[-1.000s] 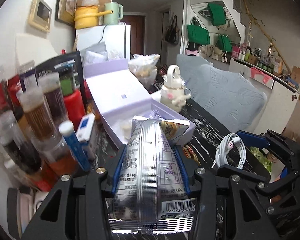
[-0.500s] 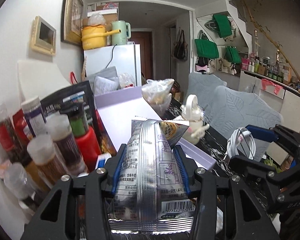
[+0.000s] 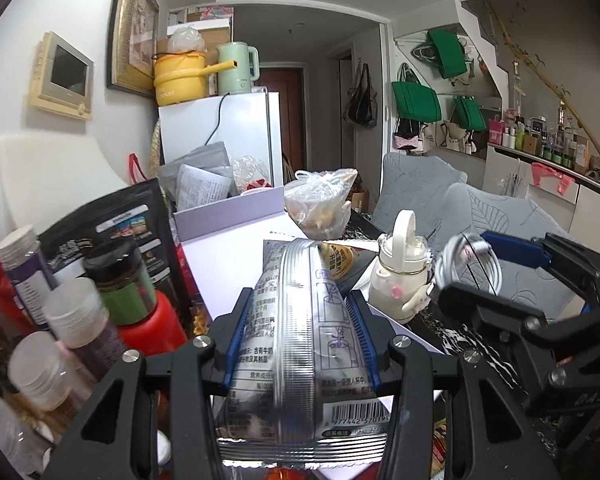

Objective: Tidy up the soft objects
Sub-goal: 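Carry the foil bag with the left tool while the right tool carries the cable over the lavender box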

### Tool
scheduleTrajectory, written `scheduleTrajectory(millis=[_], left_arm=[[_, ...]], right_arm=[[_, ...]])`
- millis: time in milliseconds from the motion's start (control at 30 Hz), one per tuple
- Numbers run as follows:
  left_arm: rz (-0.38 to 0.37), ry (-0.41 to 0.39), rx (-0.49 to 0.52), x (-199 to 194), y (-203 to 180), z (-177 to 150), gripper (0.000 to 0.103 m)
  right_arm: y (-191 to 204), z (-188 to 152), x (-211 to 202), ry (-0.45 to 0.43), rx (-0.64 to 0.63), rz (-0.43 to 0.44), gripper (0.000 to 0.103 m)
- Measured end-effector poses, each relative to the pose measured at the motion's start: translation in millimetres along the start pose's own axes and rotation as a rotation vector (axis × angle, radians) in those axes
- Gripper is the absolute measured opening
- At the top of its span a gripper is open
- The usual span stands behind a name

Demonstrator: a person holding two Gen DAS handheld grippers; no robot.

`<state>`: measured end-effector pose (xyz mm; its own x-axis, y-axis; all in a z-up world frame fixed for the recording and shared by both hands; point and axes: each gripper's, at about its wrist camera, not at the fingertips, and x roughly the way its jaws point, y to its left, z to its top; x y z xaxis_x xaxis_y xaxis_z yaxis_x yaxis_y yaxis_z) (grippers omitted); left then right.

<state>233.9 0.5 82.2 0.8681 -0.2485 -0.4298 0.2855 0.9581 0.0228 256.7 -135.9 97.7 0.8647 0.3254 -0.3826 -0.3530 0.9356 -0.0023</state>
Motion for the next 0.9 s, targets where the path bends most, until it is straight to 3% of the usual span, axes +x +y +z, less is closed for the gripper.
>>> scheduleTrajectory(millis=[467,900], left_arm=[[-0.007,0.078,-0.029,82,9,3,0.046],[0.035,0.233,-0.039,139,18,-19,0.046]], right_arm=[[-31,6,63,0.049,0.006,-0.006,0.08],[-53,-21,120,0.208,0.044,-0.008,0.08]])
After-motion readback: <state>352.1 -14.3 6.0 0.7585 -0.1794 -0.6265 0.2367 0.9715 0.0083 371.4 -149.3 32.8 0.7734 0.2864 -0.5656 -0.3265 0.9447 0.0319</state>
